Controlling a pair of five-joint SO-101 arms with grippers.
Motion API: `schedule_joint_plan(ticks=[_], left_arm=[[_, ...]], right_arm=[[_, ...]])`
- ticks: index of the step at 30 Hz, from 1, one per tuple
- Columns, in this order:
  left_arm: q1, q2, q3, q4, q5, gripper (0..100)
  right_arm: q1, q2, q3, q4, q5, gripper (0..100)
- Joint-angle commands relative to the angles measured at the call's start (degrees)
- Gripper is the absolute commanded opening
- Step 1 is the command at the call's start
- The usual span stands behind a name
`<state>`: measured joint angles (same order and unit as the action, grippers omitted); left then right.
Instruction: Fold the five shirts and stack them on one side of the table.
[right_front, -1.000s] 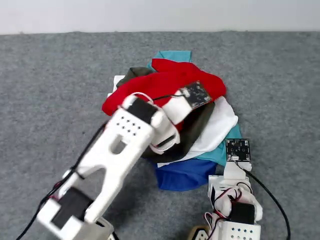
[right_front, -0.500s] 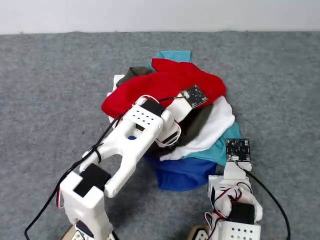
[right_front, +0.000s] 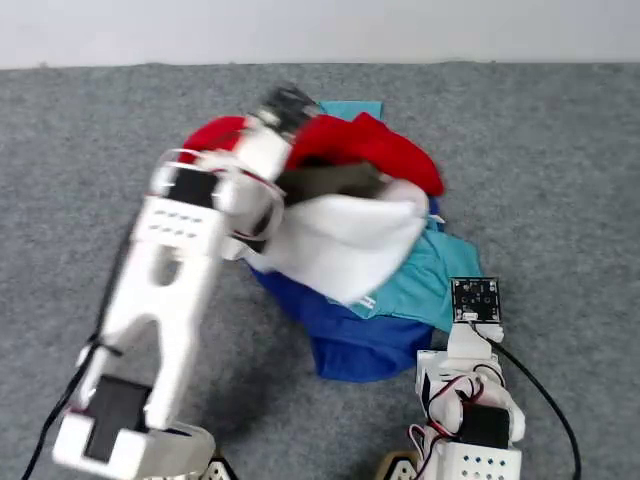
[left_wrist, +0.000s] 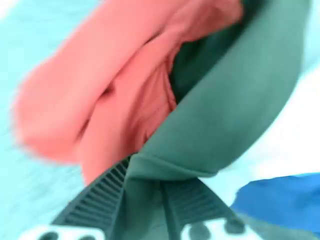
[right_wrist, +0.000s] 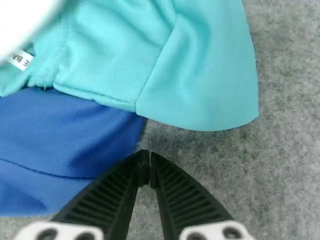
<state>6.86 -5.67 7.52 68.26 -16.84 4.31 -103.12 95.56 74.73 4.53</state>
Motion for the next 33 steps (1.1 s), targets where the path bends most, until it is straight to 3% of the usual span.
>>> schedule_joint_plan(ticks=[1,12,17,29,33], left_arm=[[-10.02,-7.91,-2.33,0.44,-0.62,1],[-37.54,-17.05,-2.33,0.0,-1.41,1],[-46.15,-20.04,-2.33,0.0,-3.87,1],[-46.07,-21.1,-2.07,0.53,-5.71,2],[-46.07,-21.1,-2.33,5.45,-5.89,15]], right_arm=[[0.04,-0.4,0.88,0.13,-0.62,1.1],[0.04,-0.4,0.88,0.13,-0.62,1.1],[0.04,-0.4,0.88,0.13,-0.62,1.1],[0.04,-0.4,0.88,0.13,-0.62,1.1],[0.04,-0.4,0.88,0.13,-0.62,1.1]])
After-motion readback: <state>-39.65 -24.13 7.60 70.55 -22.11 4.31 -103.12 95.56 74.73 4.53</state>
